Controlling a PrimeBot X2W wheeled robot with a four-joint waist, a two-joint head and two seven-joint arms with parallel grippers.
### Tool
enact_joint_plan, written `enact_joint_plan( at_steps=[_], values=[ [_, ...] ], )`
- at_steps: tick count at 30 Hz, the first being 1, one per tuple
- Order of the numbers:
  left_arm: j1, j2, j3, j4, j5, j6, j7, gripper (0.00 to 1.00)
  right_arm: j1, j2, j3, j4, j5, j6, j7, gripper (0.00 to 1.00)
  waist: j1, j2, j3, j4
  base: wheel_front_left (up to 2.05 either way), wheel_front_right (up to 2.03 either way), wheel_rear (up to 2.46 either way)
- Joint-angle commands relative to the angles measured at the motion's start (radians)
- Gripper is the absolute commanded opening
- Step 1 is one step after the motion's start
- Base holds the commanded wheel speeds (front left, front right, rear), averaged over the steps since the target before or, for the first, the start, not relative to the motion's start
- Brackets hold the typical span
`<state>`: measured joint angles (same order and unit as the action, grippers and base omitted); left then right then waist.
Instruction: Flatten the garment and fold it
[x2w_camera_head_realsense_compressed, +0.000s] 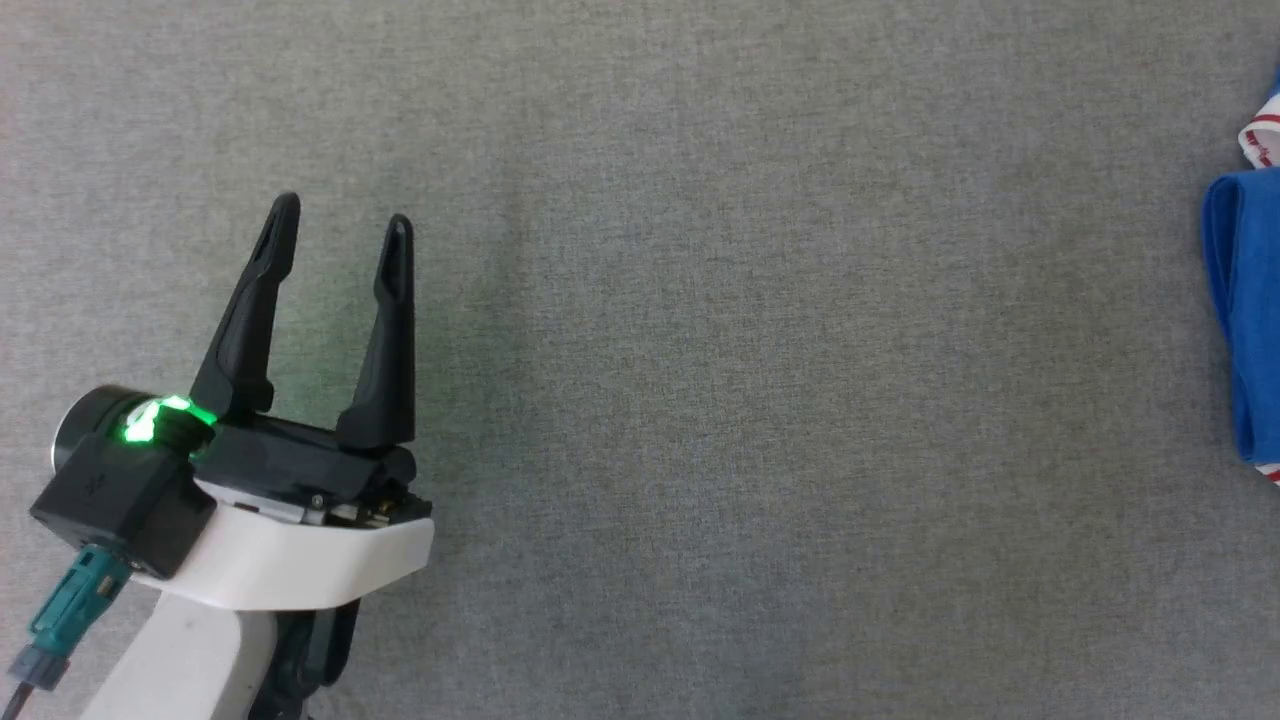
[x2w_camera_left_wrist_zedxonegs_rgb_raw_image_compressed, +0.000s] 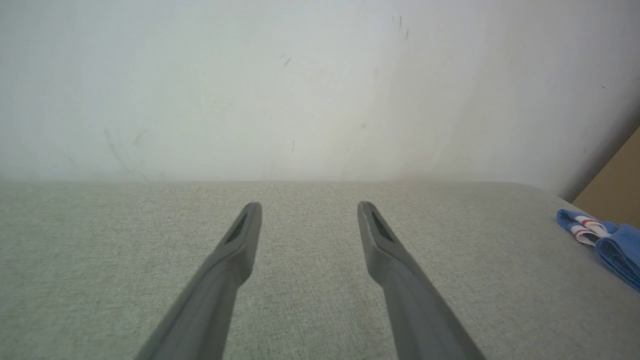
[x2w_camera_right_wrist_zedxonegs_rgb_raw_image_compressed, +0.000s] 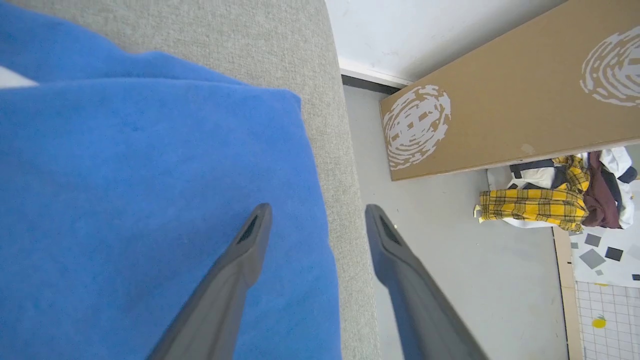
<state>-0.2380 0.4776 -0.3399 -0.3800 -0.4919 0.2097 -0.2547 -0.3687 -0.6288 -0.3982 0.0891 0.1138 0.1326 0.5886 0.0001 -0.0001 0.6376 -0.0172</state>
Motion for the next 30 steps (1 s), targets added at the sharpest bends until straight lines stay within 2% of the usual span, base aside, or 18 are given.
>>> enact_joint_plan(
  at_steps=[1,6,10,15,21,25,30],
  values=[
    [-0.014,-0.009,0.011,0.003,0.007,-0.012,-0.006,1.0,-0.02,0.006,-0.002,0.005,-0.001,-0.002,-0.015,1.0,-0.0001,0.0001,-0.014,0.003,0.0,0.0,0.0],
    [0.008,-0.044,0.039,0.019,0.01,-0.023,-0.007,1.0,-0.022,0.039,-0.007,0.01,0.014,-0.002,-0.068,1.0,-0.0001,0.0001,-0.079,0.013,0.0,0.0,0.0],
    [0.043,-0.082,0.059,0.044,0.009,-0.03,-0.007,1.0,0.011,0.109,-0.022,-0.04,0.027,-0.002,-0.158,1.0,-0.0001,0.0001,-0.154,0.029,0.0,0.0,0.0],
    [0.113,-0.118,0.073,0.081,-0.01,-0.024,-0.007,1.0,0.138,0.287,-0.008,-0.154,0.035,-0.002,-0.312,1.0,-0.0001,0.0001,-0.27,0.043,0.0,0.0,0.0],
    [0.203,-0.131,0.08,0.092,-0.018,-0.012,-0.007,1.0,0.316,0.513,0.056,-0.265,0.03,-0.002,-0.433,1.0,-0.0001,0.0001,-0.376,0.05,0.0,0.0,0.0],
    [0.24,-0.12,0.075,0.077,0.012,-0.003,-0.007,1.0,0.375,0.564,0.13,-0.333,0.021,-0.002,-0.503,1.0,-0.0001,0.0001,-0.427,0.054,0.0,0.0,0.0],
    [0.277,-0.11,0.06,0.075,0.035,0.004,-0.004,1.0,0.403,0.578,0.185,-0.399,0.022,-0.002,-0.592,1.0,-0.0001,0.0001,-0.491,0.062,0.0,0.0,0.0]
  ],
)
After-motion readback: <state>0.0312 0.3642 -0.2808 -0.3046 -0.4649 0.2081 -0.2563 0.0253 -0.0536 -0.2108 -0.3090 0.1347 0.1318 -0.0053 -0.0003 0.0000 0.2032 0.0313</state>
